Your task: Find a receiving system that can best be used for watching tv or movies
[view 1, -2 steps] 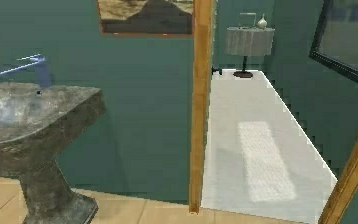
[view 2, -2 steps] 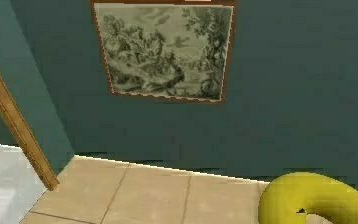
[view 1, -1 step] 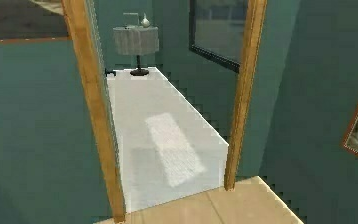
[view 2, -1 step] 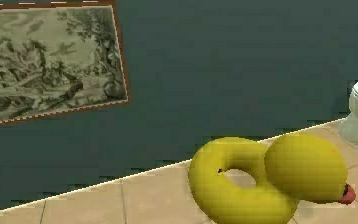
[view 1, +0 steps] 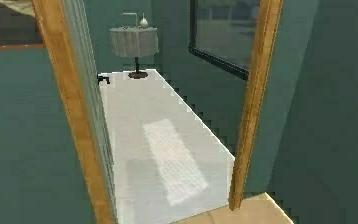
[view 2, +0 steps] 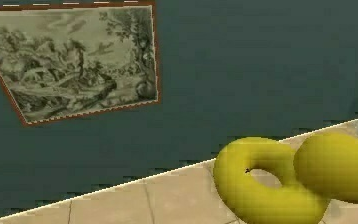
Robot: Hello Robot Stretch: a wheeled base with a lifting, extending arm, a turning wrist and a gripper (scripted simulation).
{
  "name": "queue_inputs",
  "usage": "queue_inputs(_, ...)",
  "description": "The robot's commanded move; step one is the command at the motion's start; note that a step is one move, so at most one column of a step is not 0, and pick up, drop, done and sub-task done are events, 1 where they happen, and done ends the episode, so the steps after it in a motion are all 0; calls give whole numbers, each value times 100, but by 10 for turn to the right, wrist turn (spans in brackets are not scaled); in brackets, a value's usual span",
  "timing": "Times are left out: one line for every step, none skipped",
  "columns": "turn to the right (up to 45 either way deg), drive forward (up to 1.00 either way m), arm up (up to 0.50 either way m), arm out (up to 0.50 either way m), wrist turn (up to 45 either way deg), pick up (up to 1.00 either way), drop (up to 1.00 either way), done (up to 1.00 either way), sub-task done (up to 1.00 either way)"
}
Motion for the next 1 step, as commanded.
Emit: queue_inputs(150, 0, 0, 0, 0, 0, 0, 0, 0)
